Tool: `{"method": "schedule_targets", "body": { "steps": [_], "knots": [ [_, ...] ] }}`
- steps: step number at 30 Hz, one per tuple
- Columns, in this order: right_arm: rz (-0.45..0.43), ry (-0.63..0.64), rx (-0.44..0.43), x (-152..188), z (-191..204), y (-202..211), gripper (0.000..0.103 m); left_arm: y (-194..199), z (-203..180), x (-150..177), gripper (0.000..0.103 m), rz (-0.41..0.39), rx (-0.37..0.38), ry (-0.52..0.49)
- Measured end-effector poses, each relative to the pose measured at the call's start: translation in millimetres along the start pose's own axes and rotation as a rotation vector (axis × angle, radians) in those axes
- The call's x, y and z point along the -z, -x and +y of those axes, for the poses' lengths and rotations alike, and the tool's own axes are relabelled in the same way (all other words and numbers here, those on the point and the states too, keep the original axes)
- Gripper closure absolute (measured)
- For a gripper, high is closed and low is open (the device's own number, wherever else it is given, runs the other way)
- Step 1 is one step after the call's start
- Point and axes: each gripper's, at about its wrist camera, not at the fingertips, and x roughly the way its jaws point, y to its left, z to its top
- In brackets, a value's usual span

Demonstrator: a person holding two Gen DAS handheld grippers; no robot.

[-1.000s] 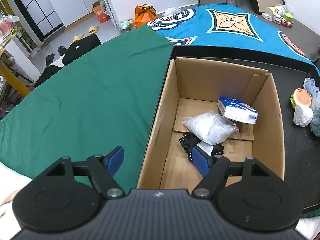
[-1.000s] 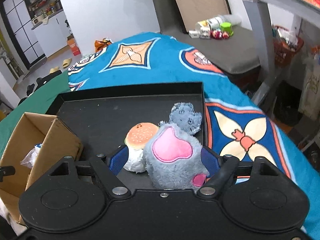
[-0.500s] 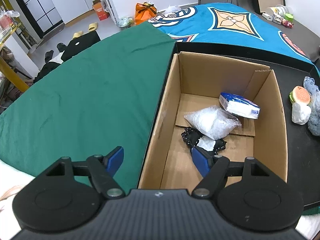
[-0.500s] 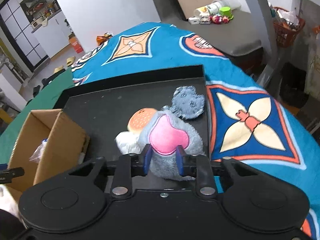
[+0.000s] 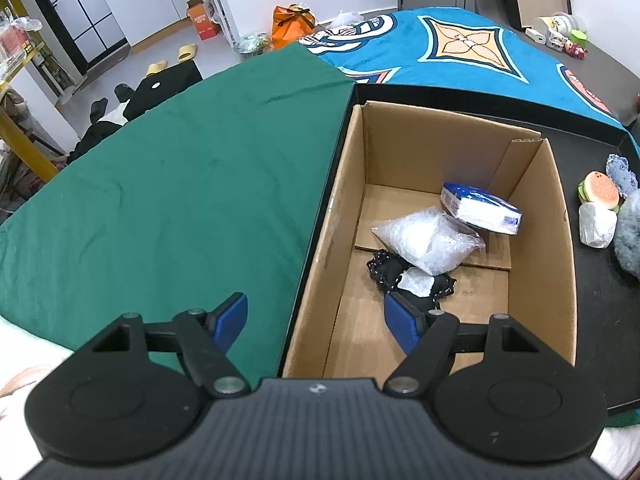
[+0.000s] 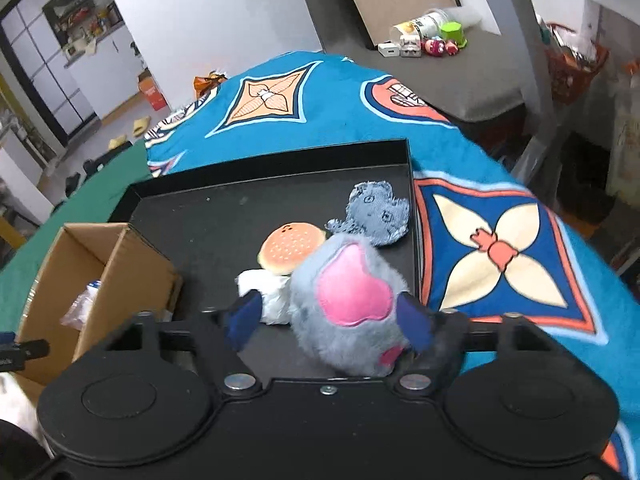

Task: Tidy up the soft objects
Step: 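Move the right tool to the grey plush toy and close on it, then lift the grey plush toy with the right tool into the box and release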

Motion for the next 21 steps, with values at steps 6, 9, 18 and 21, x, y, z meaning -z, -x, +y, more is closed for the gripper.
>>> {"method": "schedule_targets", "body": {
  "steps": [6,9,18,21],
  "knots": [
    [0.028,0.042,0.025,-1.5,3.1,-18.6,0.027,-5.2,-1.6,-2.5,0.029,0.001,-0.002,-0.004],
    [0.031,0.078,0.043,-1.2,8.3,-24.7,0.027,-7.7,-1.8,-1.7,0.029,0.008,0.001,-0.009],
    [0.044,0.165,0.143,6.1,10.9,-34.4,0.051,-14.7,-9.8,-0.1,0.029,0.026,0.003,-0.037],
    [0.038,0.145,0.135,5.2,6.1,-29.0,0.061,-16.0,-12.9,0.4,0.029,0.033,0.001,-0.046]
  ]
}}
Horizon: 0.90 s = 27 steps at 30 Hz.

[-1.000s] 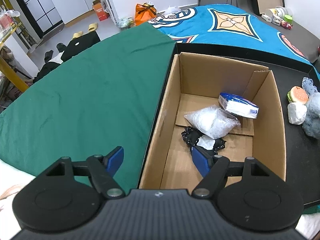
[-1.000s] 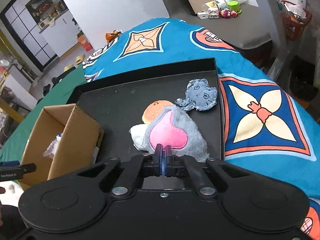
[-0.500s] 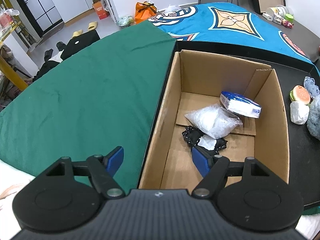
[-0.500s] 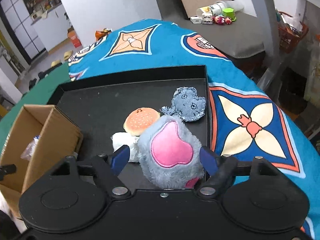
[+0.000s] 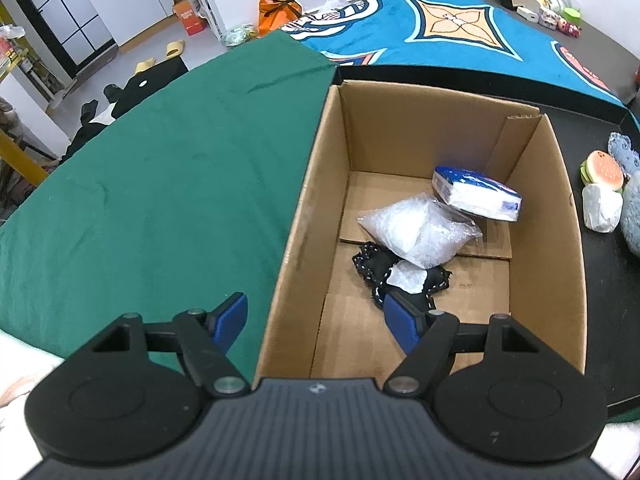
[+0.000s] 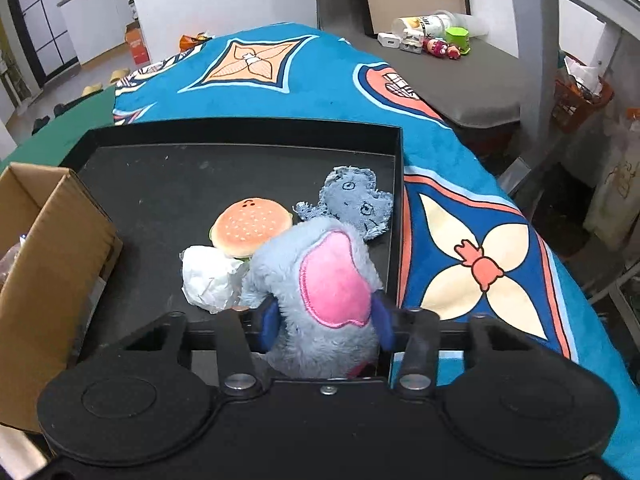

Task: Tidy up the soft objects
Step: 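Lift the grey plush toy with the right tool into the box and release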

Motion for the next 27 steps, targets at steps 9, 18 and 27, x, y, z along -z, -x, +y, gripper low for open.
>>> {"method": "schedule_targets", "body": {
  "steps": [9,18,27],
  "knots": [
    [-0.036,-0.018,0.006,-1.1,-4.4,15.3,0.064,2.4,-5.7,2.6,0.029,0.001,-0.002,-0.024],
    [-0.051,-0.035,-0.049,-2.9,0.1,36.7,0.063,4.4,0.0,2.8,0.029,-0.005,-0.006,-0.026],
    [-0.054,-0.028,-0.082,-3.6,14.1,56.4,0.063,10.3,11.6,5.4,0.029,-0.018,0.018,-0.013]
  ]
}}
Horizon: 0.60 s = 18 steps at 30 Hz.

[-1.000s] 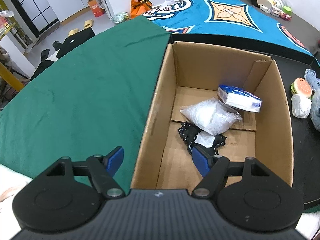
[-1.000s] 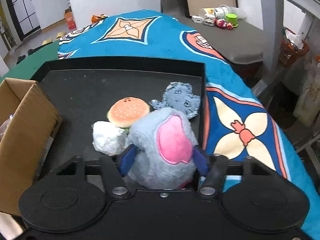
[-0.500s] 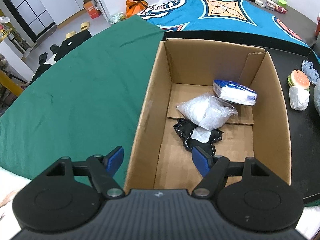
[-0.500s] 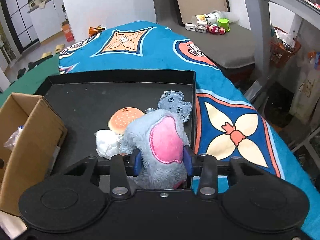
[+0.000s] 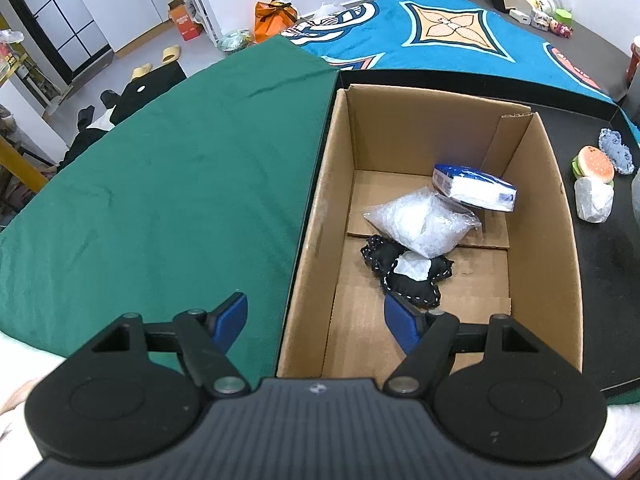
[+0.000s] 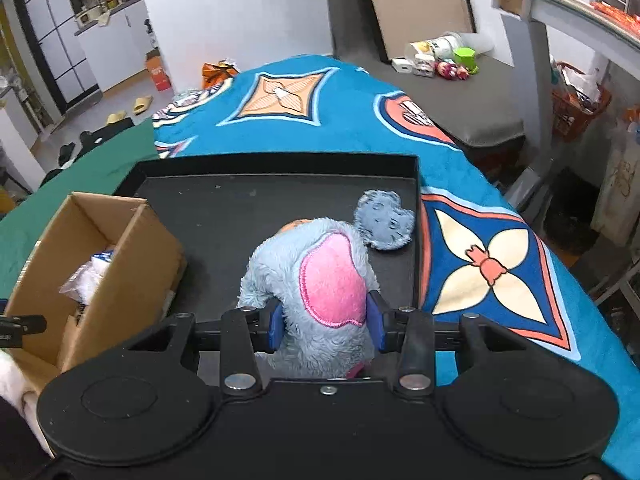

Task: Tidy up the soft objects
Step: 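Lift the grey plush toy with the right tool into the box and release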

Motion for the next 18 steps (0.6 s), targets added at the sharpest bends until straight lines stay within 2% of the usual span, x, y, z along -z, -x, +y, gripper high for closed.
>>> {"method": "schedule_targets", "body": {
  "steps": [12,18],
  "knots": [
    [-0.054,0.056,-0.047,-13.5,42.0,25.0,0.063,5.5,10.0,10.0,0.03,-0.055,0.062,0.013],
    [-0.072,0.093,-0.06,-23.2,69.4,32.6,0.063,5.8,20.1,14.6,0.034,-0.068,0.107,0.045]
  ]
}}
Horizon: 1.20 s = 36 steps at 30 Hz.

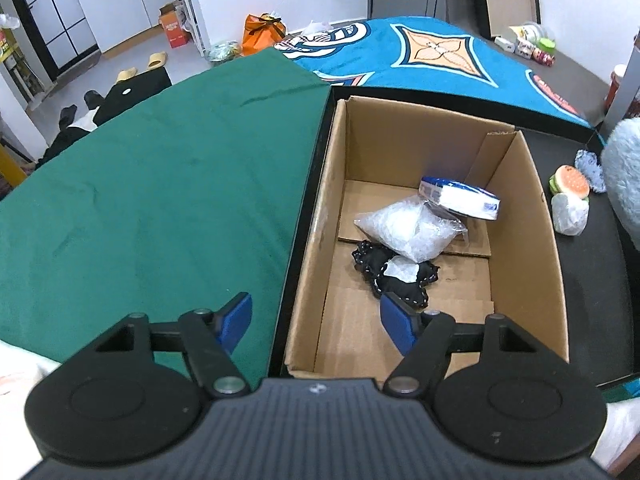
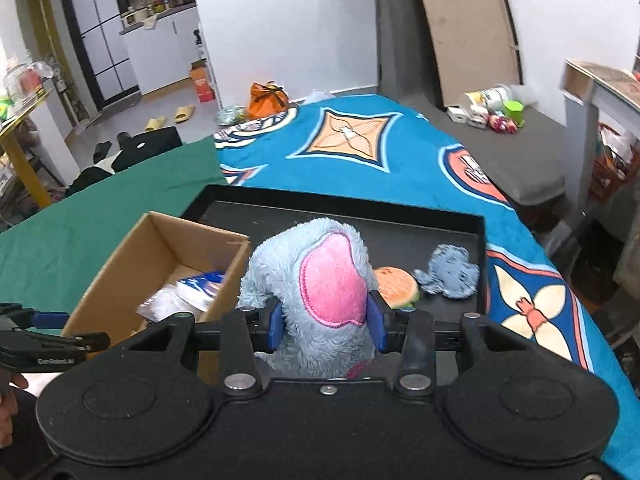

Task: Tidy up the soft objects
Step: 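Lift the grey plush toy with the right tool into the box and release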

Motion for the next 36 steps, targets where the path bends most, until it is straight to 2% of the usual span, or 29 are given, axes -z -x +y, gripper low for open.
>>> {"method": "schedule_targets", "body": {
  "steps": [6,8,13,16,22,36],
  "knots": [
    [-0.001,0.004,-0.022,-6.2,20.3,2.6,0.063,5.3,5.2,0.4,0.04,-0.006,0.037,-0.009],
    [0.004,0.007,-0.031,-7.7,28.3,2.6,0.063,5.1,6.4,1.6,0.045,-0.002,0.045,-0.014],
    [0.003,0.043,-0.041,-10.3,52.3,2.9,0.063,-1.0,14.7,6.8,0.069,0.022,0.077,0.009],
    [0.01,0.063,-0.05,-11.7,66.9,1.6,0.063,-3.9,17.5,8.6,0.079,0.027,0.103,0.018],
    [0.032,0.084,-0.074,-11.3,91.4,-3.1,0.062,-4.8,26.1,11.6,0.086,0.022,0.127,0.047],
    [0.133,0.164,-0.096,13.6,137.1,-23.8,0.061,-4.0,38.6,15.9,0.087,0.006,0.19,0.082]
  ]
}}
